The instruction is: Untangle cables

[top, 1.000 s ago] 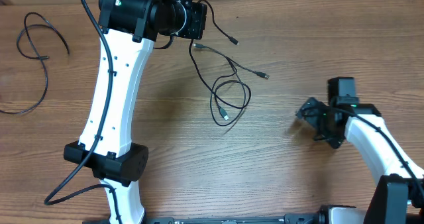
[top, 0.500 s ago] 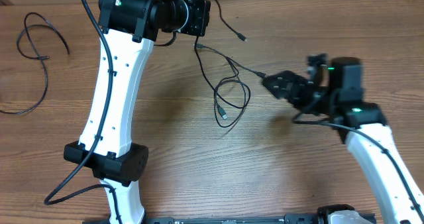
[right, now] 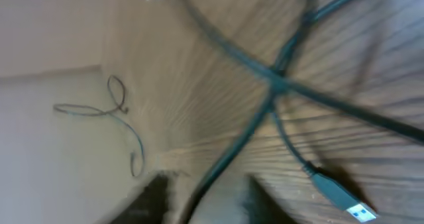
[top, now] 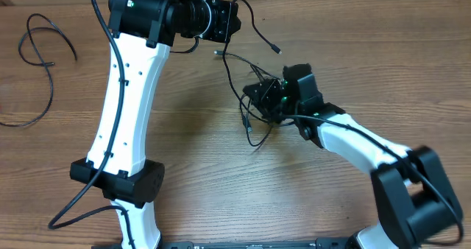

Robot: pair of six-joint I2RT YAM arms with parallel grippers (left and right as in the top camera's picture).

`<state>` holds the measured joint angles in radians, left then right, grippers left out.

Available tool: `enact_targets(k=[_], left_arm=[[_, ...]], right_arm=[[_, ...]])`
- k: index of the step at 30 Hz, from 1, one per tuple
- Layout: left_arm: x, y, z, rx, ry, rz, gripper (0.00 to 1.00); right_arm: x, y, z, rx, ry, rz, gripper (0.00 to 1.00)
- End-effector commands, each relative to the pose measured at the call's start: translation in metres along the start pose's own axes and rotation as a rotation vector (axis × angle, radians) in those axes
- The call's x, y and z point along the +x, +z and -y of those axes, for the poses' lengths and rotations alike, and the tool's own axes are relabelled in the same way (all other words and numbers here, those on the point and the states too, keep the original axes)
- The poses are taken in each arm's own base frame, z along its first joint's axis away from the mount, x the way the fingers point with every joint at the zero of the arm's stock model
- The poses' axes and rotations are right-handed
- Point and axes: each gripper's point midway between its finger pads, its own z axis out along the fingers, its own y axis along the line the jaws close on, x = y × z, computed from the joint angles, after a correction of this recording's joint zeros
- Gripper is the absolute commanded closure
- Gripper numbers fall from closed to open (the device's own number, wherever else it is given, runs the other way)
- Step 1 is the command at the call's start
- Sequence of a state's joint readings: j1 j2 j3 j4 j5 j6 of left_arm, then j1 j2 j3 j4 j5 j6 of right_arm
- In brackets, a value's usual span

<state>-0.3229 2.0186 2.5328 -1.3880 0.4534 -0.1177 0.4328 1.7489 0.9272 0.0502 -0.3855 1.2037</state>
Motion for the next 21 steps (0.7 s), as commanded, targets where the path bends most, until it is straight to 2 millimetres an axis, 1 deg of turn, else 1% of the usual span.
enact_targets(k=[1, 2, 4, 5, 6, 7, 9, 11, 12, 13, 15, 19, 21], left_arm=[[-0.009, -0.036, 0.020, 0.031, 0.091, 0.084, 0.96], [-0.010, -0.039, 0.016, 0.010, 0.096, 0.092, 0.96], [-0.015, -0.050, -0.001, -0.075, 0.085, 0.121, 0.96], [-0.020, -0.065, -0.019, -0.161, 0.071, 0.157, 0.96], [-0.023, -0.076, -0.030, -0.207, 0.060, 0.183, 0.96], [-0.026, -0.088, -0.039, -0.242, 0.048, 0.208, 0.96], [-0.031, -0.116, -0.059, -0.306, 0.021, 0.271, 0.96], [-0.035, -0.143, -0.078, -0.355, -0.008, 0.329, 0.96], [-0.037, -0.154, -0.086, -0.372, -0.026, 0.354, 0.96], [-0.038, -0.164, -0.094, -0.385, -0.042, 0.377, 0.96], [-0.039, -0.178, -0.106, -0.399, -0.060, 0.406, 0.96], [-0.042, -0.199, -0.131, -0.459, -0.086, 0.450, 0.96], [-0.042, -0.207, -0.141, -0.478, -0.101, 0.467, 0.96]], right_arm=[[-0.004, 0.006, 0.010, 0.030, 0.026, 0.017, 0.92], [-0.009, 0.004, 0.013, 0.042, 0.004, 0.028, 0.96], [-0.023, -0.006, 0.023, 0.073, -0.012, 0.053, 0.96], [-0.040, -0.020, 0.038, 0.123, 0.009, 0.080, 0.96], [-0.050, -0.029, 0.049, 0.161, 0.021, 0.099, 0.96], [-0.063, -0.042, 0.067, 0.218, 0.037, 0.128, 0.96], [-0.088, -0.072, 0.113, 0.373, 0.099, 0.191, 0.96], [-0.103, -0.102, 0.153, 0.510, 0.168, 0.238, 0.96], [-0.110, -0.118, 0.172, 0.580, 0.188, 0.260, 0.96], [-0.115, -0.132, 0.186, 0.631, 0.194, 0.276, 0.96], [-0.126, -0.159, 0.212, 0.724, 0.200, 0.303, 0.96], [-0.141, -0.203, 0.247, 0.845, 0.236, 0.358, 0.96], [-0.145, -0.218, 0.260, 0.869, 0.275, 0.376, 0.96]])
